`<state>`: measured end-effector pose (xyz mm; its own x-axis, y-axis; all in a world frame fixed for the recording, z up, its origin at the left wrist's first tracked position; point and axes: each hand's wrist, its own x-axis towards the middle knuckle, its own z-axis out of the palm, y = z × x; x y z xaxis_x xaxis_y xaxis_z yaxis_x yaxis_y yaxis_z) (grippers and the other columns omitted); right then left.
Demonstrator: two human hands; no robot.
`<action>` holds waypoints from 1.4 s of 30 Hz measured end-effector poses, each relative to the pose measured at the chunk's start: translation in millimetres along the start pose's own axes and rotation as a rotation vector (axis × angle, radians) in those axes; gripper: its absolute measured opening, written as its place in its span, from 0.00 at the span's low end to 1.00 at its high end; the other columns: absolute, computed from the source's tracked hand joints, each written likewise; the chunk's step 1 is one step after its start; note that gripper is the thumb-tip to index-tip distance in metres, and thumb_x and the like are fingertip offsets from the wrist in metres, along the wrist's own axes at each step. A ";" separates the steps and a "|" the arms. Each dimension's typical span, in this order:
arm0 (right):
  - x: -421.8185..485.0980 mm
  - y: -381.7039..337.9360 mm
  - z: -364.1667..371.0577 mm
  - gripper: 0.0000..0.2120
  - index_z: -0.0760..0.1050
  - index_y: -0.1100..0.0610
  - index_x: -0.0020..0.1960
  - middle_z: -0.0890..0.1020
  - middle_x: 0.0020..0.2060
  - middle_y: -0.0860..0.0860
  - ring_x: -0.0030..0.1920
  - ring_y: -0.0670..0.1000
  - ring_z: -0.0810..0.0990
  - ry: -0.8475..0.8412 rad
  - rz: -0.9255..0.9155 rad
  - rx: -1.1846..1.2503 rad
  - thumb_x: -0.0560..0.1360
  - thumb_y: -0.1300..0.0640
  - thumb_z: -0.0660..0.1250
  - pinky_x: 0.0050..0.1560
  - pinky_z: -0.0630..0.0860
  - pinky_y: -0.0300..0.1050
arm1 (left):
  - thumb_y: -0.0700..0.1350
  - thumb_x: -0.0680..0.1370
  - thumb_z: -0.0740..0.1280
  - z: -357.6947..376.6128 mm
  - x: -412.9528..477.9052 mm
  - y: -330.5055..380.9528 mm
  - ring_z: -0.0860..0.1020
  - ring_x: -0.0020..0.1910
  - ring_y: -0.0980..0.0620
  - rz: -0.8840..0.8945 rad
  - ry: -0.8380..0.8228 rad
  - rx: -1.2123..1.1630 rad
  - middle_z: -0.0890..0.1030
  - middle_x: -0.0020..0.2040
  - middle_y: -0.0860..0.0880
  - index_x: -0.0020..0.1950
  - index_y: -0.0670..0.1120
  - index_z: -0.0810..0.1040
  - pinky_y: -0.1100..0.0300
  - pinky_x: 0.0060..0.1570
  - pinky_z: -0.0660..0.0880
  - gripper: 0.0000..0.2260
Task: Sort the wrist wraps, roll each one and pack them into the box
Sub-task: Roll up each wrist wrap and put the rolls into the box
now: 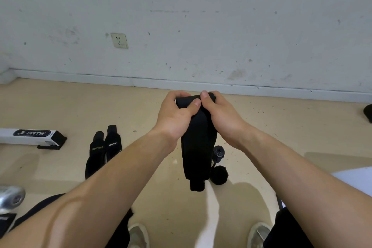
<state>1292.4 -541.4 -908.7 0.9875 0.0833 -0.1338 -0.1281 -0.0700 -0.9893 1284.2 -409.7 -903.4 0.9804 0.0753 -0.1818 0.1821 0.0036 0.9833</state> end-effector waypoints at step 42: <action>-0.5 0.5 -0.5 0.17 0.72 0.55 0.65 0.84 0.58 0.54 0.58 0.54 0.84 0.033 0.095 0.277 0.82 0.46 0.65 0.64 0.79 0.55 | 0.52 0.84 0.65 1.4 10.8 -4.1 0.84 0.55 0.49 0.076 -0.004 -0.006 0.85 0.56 0.47 0.62 0.45 0.77 0.49 0.60 0.81 0.13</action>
<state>1291.9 -542.0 -909.1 0.9717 0.0568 -0.2294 -0.2362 0.1986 -0.9512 1294.1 -410.4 -909.4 0.9917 0.0712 -0.1070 0.1070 0.0040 0.9942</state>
